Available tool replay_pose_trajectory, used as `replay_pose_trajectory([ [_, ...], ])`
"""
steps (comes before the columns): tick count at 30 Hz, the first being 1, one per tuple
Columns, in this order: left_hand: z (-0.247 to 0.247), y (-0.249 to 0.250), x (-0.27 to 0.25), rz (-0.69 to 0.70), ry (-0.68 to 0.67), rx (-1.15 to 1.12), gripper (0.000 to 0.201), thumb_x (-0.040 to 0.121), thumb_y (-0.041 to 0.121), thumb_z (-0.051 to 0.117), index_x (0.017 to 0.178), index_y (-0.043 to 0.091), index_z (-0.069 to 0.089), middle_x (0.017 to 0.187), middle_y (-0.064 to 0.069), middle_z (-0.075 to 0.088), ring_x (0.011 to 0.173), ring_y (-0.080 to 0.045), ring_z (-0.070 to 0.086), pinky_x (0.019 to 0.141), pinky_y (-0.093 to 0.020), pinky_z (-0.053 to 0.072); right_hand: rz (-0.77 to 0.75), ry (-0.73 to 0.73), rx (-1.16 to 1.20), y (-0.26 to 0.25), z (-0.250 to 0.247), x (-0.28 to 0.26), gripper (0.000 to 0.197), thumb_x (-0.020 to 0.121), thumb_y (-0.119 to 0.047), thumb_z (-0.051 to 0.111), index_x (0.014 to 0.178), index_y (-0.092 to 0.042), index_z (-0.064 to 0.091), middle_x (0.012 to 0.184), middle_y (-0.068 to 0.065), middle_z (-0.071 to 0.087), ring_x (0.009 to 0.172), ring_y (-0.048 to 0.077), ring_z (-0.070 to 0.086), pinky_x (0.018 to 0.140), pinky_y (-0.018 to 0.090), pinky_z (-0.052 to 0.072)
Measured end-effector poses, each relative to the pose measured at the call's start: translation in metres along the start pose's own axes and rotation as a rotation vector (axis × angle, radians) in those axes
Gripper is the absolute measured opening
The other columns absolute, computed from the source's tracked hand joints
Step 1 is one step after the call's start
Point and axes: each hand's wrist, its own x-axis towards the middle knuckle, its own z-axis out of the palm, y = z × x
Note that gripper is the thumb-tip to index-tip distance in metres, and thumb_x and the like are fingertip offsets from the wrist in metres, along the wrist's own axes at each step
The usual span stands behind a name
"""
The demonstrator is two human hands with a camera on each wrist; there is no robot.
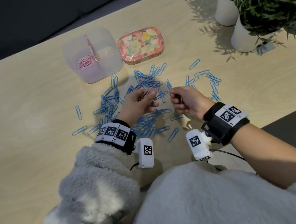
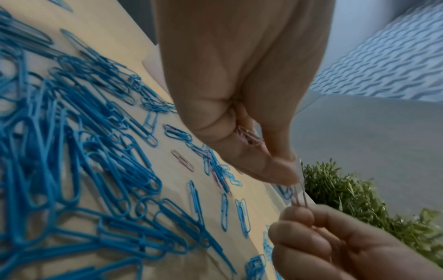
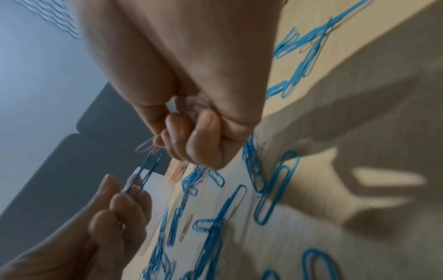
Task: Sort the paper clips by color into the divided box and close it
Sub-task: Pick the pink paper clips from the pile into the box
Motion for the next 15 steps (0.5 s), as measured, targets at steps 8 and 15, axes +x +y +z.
replay_pose_trajectory([
  [8, -0.005, -0.004, -0.004, 0.113, 0.111, 0.254, 0.013, 0.08, 0.003, 0.069, 0.092, -0.001, 0.066, 0.072, -0.009, 0.065, 0.056, -0.004, 0.066, 0.063, -0.015, 0.057, -0.152, 0.034, -0.42, 0.006, 0.004, -0.004, 0.032, 0.094, -0.017, 0.042, 0.062, -0.015, 0.044, 0.055, 0.0, 0.035, 0.035, 0.006, 0.028, 0.036, 0.016, 0.02],
  [15, -0.005, -0.009, -0.002, 0.137, 0.189, 0.362, 0.017, 0.08, 0.005, 0.069, 0.096, -0.001, 0.069, 0.073, -0.014, 0.068, 0.067, -0.02, 0.069, 0.073, -0.026, 0.059, -0.529, 0.162, -1.218, 0.004, 0.012, -0.003, 0.027, 0.093, -0.025, 0.049, 0.068, -0.014, 0.044, 0.065, 0.009, 0.047, 0.064, 0.027, 0.043, 0.062, 0.036, 0.037],
])
